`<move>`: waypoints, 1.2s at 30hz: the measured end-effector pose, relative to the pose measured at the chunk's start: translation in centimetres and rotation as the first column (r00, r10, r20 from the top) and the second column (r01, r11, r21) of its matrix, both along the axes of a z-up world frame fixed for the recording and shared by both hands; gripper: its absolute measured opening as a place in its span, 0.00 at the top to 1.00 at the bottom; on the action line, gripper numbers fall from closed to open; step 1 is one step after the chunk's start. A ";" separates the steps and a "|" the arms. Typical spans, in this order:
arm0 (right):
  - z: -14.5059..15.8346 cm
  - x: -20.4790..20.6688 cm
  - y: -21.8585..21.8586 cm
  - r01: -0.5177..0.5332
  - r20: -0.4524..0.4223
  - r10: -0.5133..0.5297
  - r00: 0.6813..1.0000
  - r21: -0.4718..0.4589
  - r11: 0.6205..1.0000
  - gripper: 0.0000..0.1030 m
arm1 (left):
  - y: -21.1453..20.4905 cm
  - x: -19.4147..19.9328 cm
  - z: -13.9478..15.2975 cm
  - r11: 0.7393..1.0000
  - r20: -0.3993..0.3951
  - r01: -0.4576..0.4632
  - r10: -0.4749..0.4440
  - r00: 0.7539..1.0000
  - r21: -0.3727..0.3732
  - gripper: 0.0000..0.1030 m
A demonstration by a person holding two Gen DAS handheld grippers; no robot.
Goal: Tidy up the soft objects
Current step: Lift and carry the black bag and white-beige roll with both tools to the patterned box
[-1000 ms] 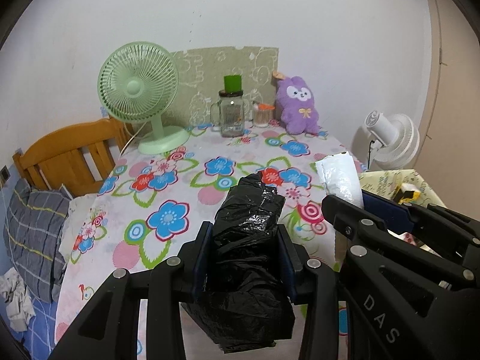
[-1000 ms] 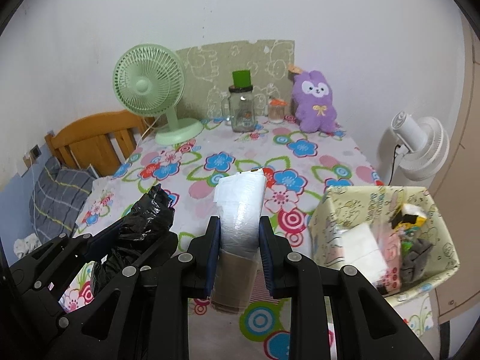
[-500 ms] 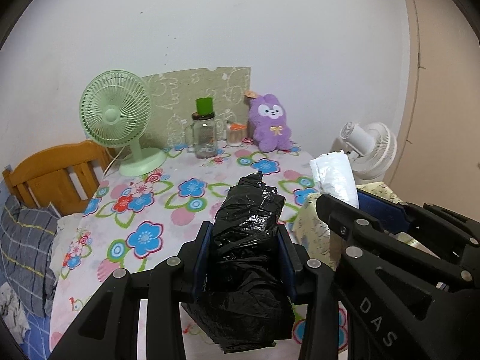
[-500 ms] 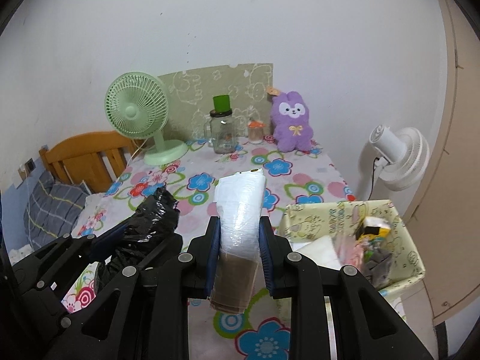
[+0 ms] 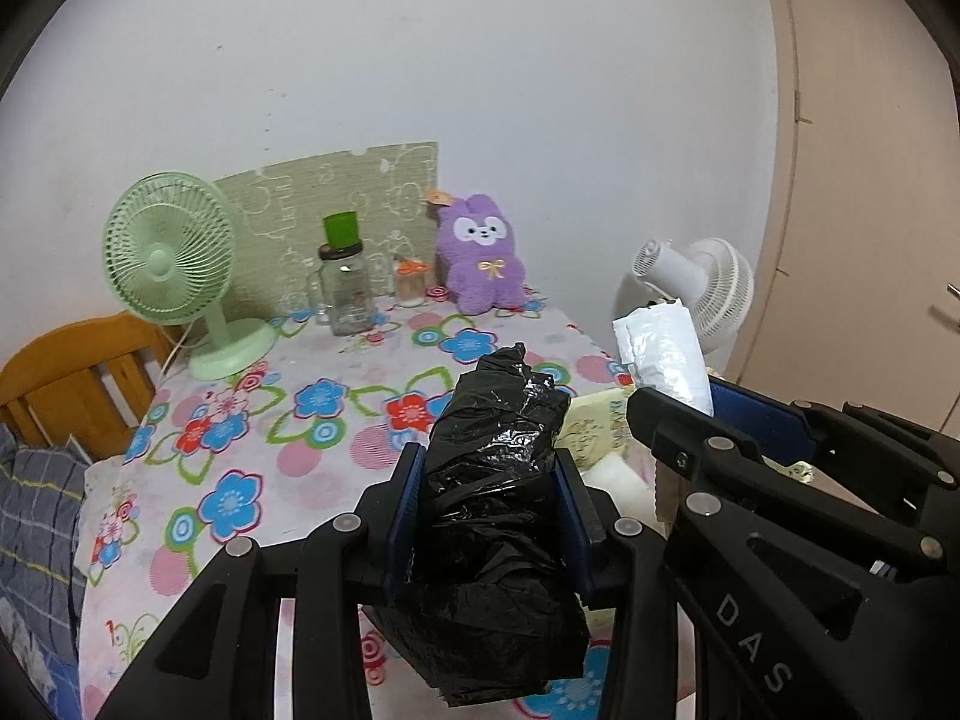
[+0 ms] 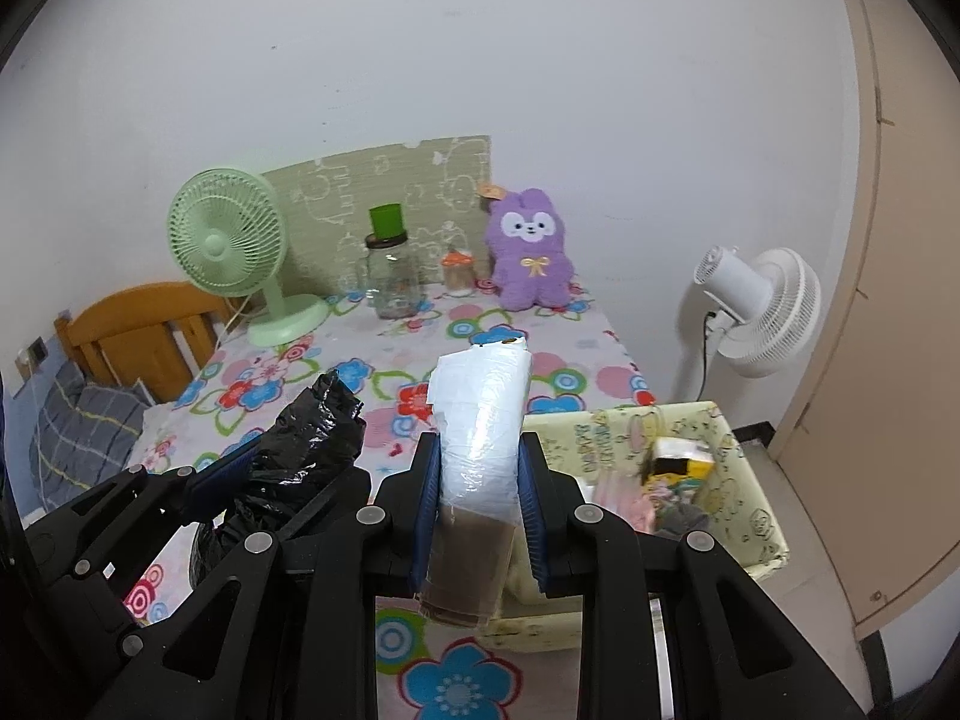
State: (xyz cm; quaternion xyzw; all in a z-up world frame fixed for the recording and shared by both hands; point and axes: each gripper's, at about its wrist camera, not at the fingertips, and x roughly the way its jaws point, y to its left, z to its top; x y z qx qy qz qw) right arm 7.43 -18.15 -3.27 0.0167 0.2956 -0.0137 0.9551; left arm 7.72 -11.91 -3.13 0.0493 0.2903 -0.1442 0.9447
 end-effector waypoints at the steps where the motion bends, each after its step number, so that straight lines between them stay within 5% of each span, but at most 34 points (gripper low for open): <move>1: 0.0 0.1 -0.4 0.007 -0.001 -0.007 1.000 0.001 1.000 0.72 | -0.4 0.1 0.0 1.000 -0.001 0.006 -0.006 1.000 0.001 0.59; 19: -1.6 1.4 -7.2 0.114 -0.027 -0.114 0.993 0.027 0.993 0.72 | -6.5 2.2 -1.3 0.996 -0.021 0.091 -0.090 0.996 0.018 0.59; 36: -4.5 3.4 -11.7 0.187 -0.102 -0.182 0.978 0.043 0.981 0.73 | -10.7 5.2 -5.1 0.986 -0.123 0.165 -0.159 0.980 0.036 0.57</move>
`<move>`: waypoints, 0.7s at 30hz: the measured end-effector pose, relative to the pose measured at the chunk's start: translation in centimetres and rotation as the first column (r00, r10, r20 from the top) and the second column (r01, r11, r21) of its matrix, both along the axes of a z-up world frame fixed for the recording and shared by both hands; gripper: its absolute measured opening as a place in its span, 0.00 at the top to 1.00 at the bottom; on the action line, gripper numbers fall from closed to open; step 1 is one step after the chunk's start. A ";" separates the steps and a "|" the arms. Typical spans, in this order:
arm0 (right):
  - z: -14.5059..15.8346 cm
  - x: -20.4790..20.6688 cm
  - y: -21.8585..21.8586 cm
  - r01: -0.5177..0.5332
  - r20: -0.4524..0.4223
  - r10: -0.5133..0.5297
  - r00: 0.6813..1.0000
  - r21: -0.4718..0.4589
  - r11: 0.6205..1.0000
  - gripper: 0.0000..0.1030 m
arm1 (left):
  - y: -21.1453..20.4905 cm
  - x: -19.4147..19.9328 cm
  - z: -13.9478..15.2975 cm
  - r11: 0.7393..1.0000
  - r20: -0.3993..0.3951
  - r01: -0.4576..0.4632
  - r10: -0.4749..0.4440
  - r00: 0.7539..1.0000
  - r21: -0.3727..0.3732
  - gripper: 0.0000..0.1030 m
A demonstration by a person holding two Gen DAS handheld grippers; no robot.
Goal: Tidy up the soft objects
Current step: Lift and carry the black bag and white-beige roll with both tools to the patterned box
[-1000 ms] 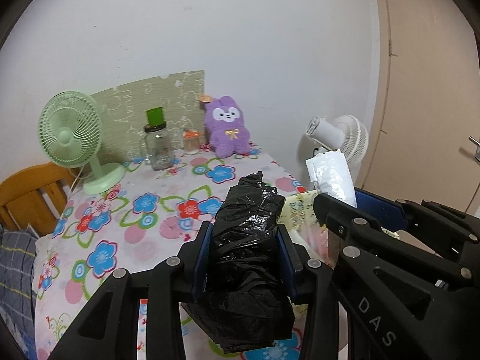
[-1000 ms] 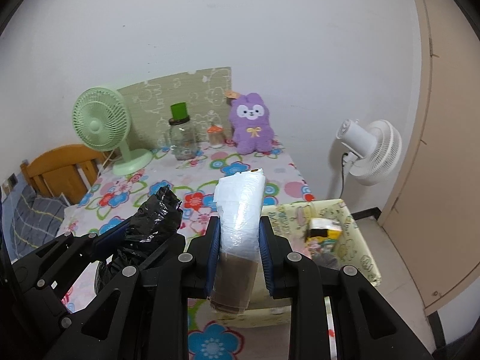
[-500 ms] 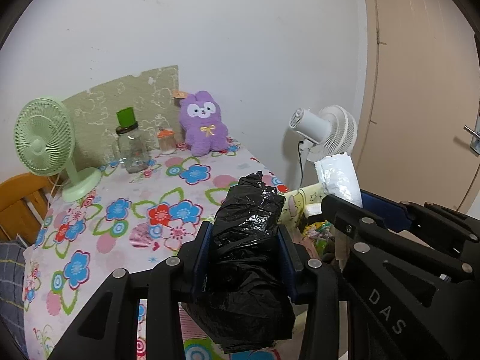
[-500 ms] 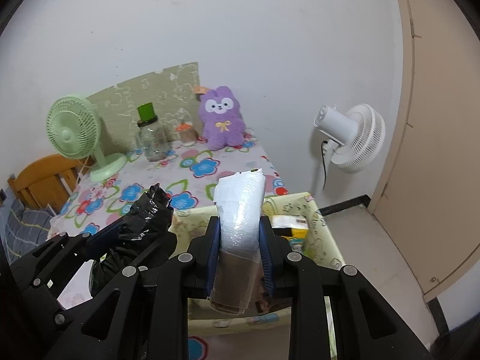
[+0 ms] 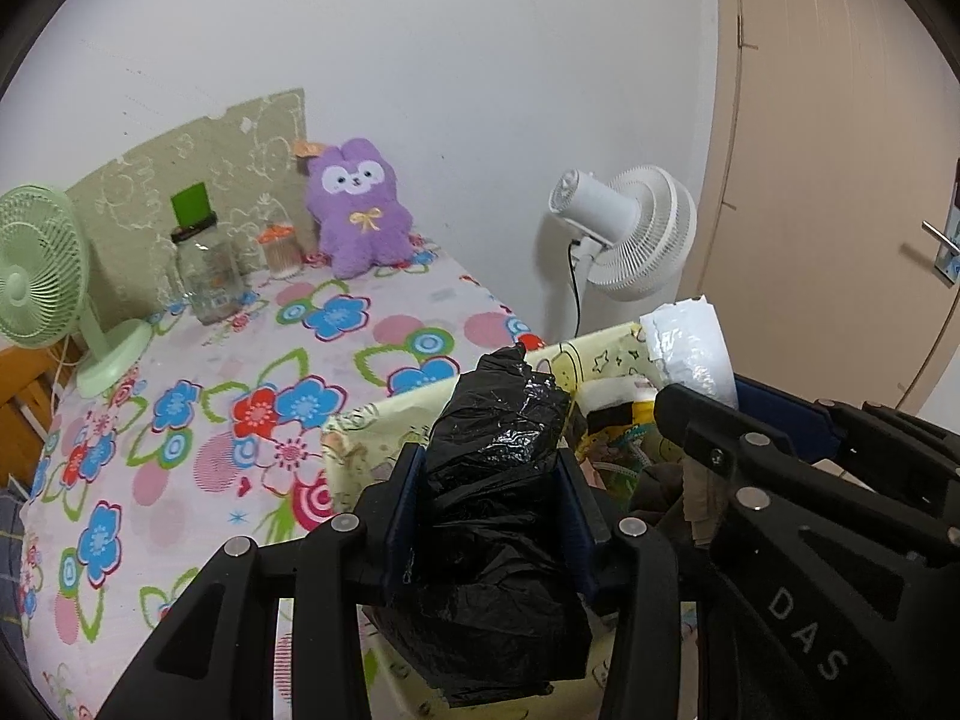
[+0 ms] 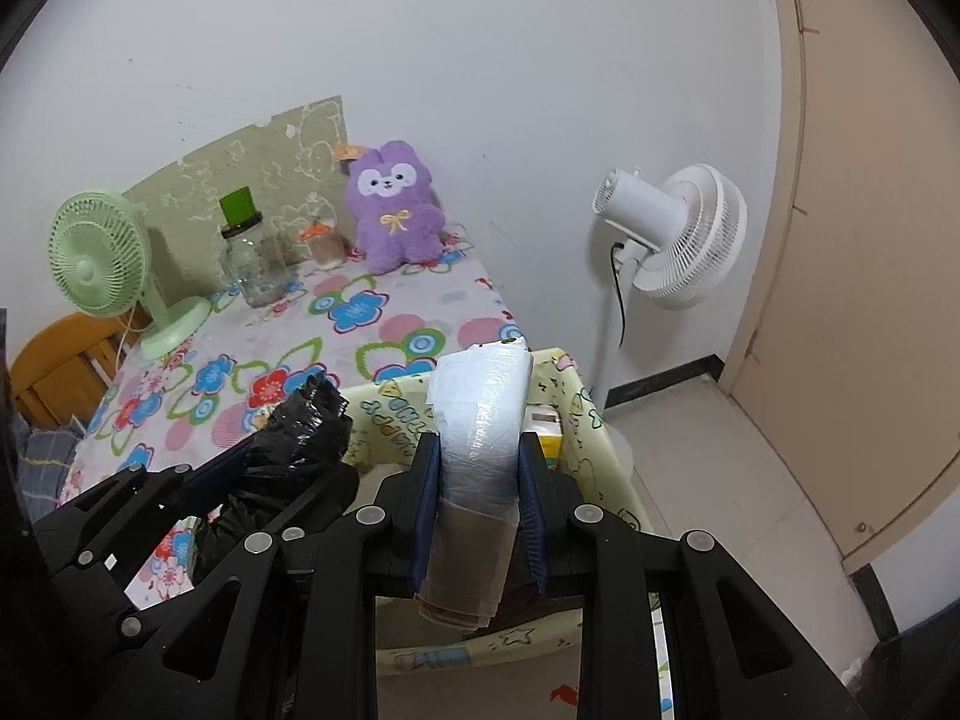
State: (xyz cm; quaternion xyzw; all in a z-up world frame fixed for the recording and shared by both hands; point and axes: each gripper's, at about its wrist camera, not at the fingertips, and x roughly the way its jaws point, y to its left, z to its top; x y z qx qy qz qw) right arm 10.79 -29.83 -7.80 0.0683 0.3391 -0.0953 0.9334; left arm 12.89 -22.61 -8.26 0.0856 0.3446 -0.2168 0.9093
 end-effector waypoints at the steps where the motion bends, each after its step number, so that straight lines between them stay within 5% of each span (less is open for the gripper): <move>1: -0.2 0.1 -0.1 0.002 -0.004 -0.002 1.000 0.001 1.000 0.73 | -0.2 0.2 -0.2 1.000 -0.005 0.002 -0.002 1.000 0.003 0.57; 4: -0.8 0.6 -0.5 0.006 -0.020 -0.006 1.000 0.007 1.000 0.72 | -0.7 0.6 -0.9 1.000 -0.024 0.011 -0.011 1.000 0.019 0.55; 6: -1.2 0.9 -0.9 0.008 -0.031 -0.008 0.999 0.009 1.000 0.72 | -1.0 0.7 -1.1 0.999 -0.030 0.021 -0.020 0.999 0.024 0.39; 11: -1.9 1.6 -1.3 0.011 -0.051 -0.011 0.999 0.013 1.000 0.73 | -1.4 0.6 -1.2 0.999 -0.024 0.035 -0.035 0.999 0.039 0.22; 21: -2.6 3.0 -0.3 -0.050 -0.062 0.053 0.997 0.039 0.998 0.73 | -0.6 0.7 -0.9 0.992 -0.026 0.031 -0.028 0.999 0.121 0.13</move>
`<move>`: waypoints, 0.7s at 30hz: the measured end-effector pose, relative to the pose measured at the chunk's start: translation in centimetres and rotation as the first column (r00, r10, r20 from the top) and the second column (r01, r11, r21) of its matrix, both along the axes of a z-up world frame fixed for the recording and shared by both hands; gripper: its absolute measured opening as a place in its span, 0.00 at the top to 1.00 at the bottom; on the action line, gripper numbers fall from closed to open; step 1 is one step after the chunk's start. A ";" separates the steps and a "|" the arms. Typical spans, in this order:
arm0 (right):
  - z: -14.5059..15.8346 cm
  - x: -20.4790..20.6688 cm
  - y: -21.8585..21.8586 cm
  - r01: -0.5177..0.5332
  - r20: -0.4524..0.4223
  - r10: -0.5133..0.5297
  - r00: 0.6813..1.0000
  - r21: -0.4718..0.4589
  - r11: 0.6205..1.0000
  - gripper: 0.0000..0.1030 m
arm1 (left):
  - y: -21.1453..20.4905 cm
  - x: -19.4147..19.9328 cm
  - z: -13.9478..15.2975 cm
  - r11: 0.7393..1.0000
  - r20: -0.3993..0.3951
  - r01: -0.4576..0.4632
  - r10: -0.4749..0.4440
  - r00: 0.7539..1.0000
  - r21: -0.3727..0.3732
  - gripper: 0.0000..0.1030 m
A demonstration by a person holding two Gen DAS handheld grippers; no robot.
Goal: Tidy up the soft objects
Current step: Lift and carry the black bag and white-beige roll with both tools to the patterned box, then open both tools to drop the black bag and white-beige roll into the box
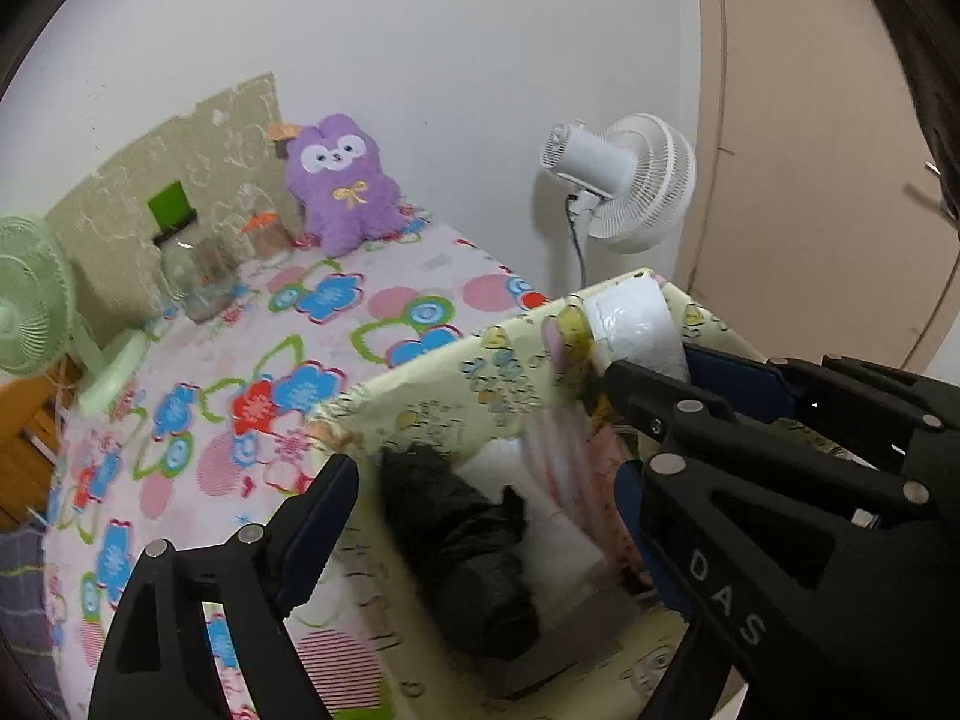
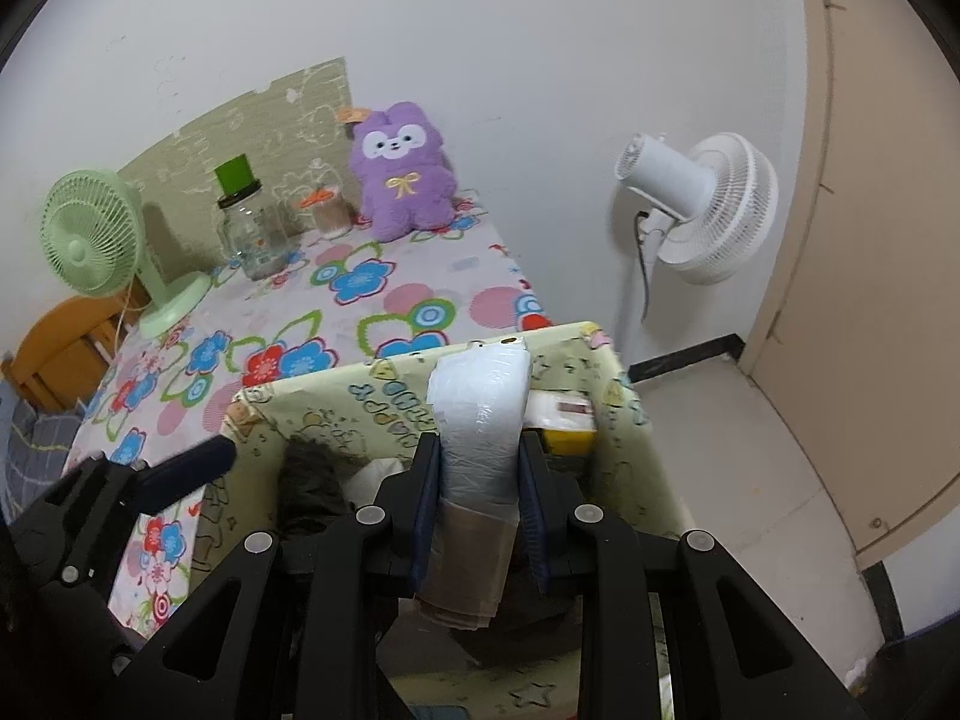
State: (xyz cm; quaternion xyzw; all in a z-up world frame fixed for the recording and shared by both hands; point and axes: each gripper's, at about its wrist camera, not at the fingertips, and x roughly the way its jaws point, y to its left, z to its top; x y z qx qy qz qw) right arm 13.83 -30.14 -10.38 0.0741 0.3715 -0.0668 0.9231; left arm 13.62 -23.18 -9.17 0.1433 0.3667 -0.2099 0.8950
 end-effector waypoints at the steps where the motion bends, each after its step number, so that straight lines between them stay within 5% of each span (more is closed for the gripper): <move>1: -0.1 0.1 0.2 -0.008 -0.001 0.008 1.000 0.002 1.000 0.73 | 0.1 0.0 0.0 1.000 0.001 -0.001 0.001 1.000 -0.001 0.12; 10: -0.8 0.8 1.9 -0.056 -0.034 0.057 0.998 0.030 0.998 0.68 | 1.7 0.3 -0.3 0.999 -0.004 -0.035 0.035 0.999 0.003 0.10; 14: -0.5 0.2 2.2 -0.068 0.001 0.068 0.998 0.074 0.995 0.32 | 2.4 0.2 -0.2 0.998 0.004 -0.060 0.060 0.998 0.000 0.08; 21: 0.1 -0.5 2.9 -0.057 0.006 0.057 0.998 0.015 0.998 0.29 | 3.0 -0.3 0.0 0.998 0.007 -0.070 0.070 0.998 -0.009 0.07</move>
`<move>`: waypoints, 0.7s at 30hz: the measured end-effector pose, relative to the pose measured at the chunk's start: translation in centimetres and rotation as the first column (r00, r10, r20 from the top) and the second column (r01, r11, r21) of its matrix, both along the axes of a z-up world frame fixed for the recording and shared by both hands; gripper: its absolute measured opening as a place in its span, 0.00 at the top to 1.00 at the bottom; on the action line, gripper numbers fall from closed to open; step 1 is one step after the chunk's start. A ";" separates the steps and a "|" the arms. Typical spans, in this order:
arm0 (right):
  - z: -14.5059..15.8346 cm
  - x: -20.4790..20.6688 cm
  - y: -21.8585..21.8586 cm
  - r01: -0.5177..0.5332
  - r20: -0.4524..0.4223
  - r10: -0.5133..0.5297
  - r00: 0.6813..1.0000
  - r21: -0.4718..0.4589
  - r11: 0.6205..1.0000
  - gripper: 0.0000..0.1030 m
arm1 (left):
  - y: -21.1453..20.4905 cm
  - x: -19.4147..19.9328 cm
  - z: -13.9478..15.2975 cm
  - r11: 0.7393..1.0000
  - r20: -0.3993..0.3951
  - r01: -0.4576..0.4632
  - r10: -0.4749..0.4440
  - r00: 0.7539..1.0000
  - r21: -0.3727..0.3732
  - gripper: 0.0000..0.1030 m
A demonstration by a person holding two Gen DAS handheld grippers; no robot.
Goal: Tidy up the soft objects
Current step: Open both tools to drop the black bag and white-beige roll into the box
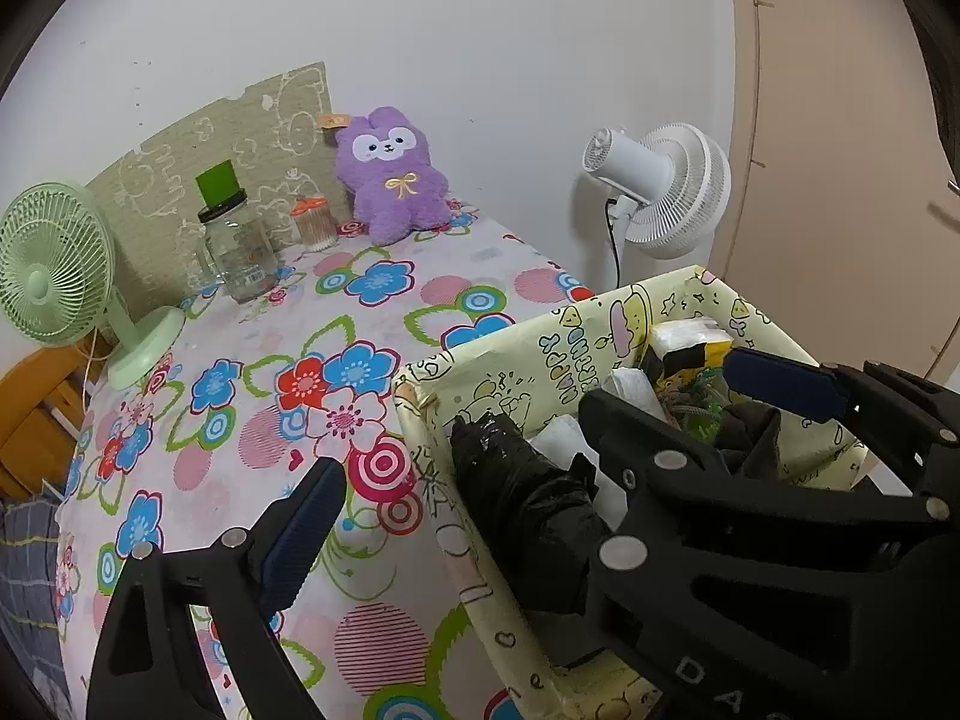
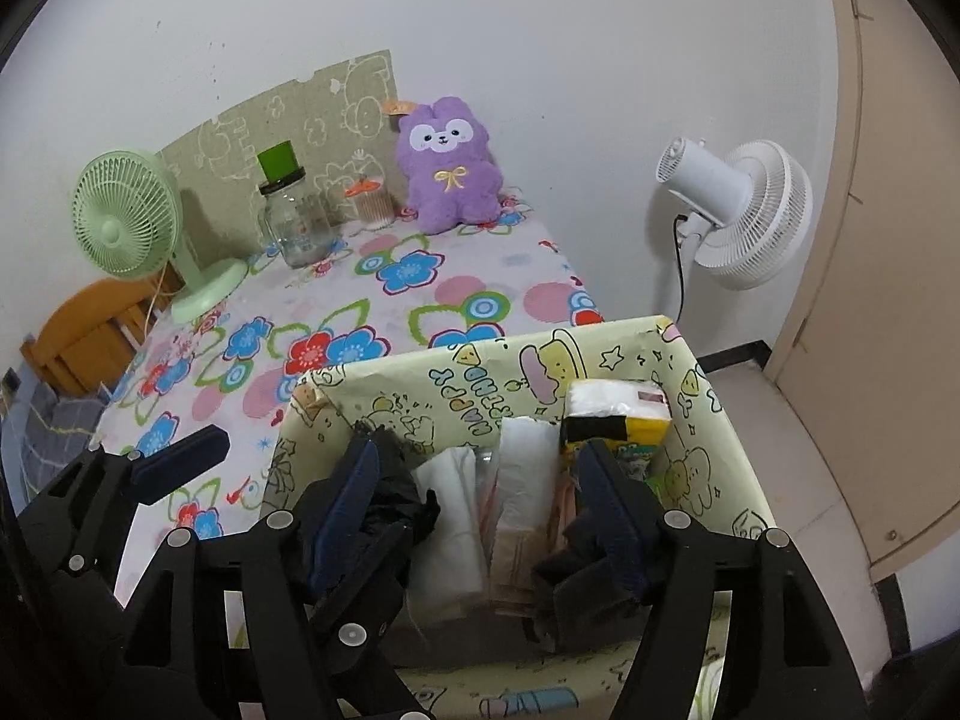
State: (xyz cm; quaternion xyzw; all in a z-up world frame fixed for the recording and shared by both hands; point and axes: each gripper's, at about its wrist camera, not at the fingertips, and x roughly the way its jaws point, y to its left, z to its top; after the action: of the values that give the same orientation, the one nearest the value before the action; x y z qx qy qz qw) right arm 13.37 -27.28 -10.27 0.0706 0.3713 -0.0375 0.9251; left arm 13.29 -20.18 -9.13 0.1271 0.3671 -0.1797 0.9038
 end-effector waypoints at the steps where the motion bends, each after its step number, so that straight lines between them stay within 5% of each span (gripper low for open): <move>1: 0.0 -0.1 0.0 0.002 -0.001 -0.002 1.000 -0.002 1.000 0.29 | 0.1 -0.1 0.0 1.000 0.002 -0.001 0.001 1.000 -0.002 0.07; 21: 3.0 -3.8 3.4 0.012 0.076 -0.007 0.997 -0.061 0.998 0.15 | 5.0 -3.4 2.8 0.996 0.072 -0.076 0.080 0.994 -0.054 0.06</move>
State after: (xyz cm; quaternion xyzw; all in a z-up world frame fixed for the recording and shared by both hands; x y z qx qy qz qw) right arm 9.57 -23.89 -7.31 0.0452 0.3344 -0.0507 0.9400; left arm 9.93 -15.20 -6.37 0.0962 0.3334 -0.1489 0.9260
